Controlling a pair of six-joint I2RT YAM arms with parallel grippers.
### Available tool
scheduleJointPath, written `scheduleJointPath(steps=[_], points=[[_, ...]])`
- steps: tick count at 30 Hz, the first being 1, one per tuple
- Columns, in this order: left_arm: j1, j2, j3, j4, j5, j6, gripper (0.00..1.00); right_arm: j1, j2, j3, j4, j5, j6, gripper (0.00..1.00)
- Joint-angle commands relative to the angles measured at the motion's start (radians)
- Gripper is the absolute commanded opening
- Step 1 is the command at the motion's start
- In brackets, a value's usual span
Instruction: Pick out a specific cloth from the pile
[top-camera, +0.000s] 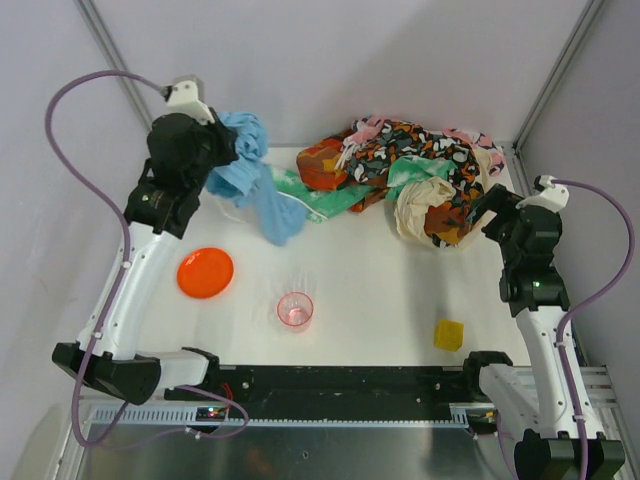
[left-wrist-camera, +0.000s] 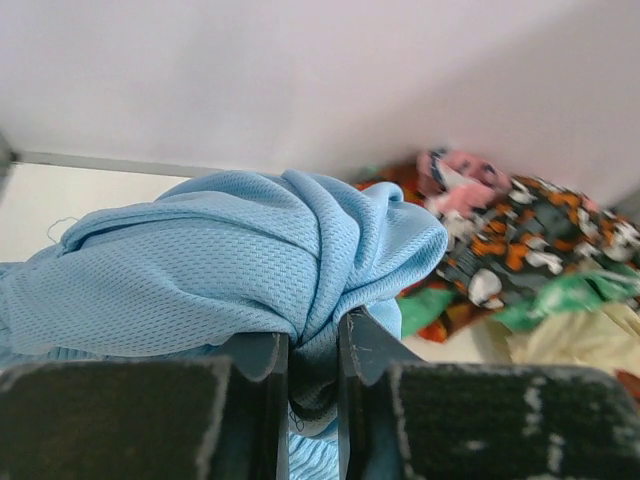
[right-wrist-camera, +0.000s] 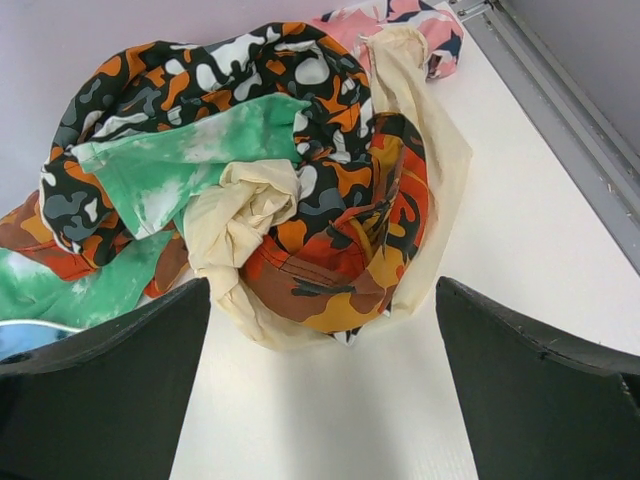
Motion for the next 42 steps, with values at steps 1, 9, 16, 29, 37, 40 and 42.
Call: scheduleJointPath(steps=[1, 9, 16, 29, 37, 40, 42], points=[[0.082, -0.037, 0.105, 0.056, -0.100, 0.058, 0.01, -0.002, 0.011, 0.000, 0.030, 0.028, -0.005, 0.99], [0.194, 0.068, 0.240, 0.043, -0.180, 0.087, 0.01, -0.002, 0.041, -0.002, 0.036, 0.038, -0.014, 0.99], [0.248, 0.249, 0.402, 0.044, -0.262, 0.138, 0.01, -0.002, 0.075, -0.002, 0.044, 0.038, -0.018, 0.99], [0.427, 0.322, 0.195, 0.046, -0.298, -0.100, 0.09, -0.004, 0.117, -0.005, 0.052, 0.026, -0.030, 0.99], [0.441, 0.361, 0.121, 0.047, -0.187, -0.209, 0.08, -0.004, 0.126, -0.007, 0.042, 0.016, -0.034, 0.99], [0.442, 0.400, 0.110, 0.047, -0.129, -0.266, 0.08, -0.004, 0.125, -0.008, 0.040, 0.017, -0.036, 0.99], [0.441, 0.433, 0.109, 0.048, -0.107, -0.307, 0.08, -0.004, 0.125, -0.010, 0.040, 0.016, -0.037, 0.99]])
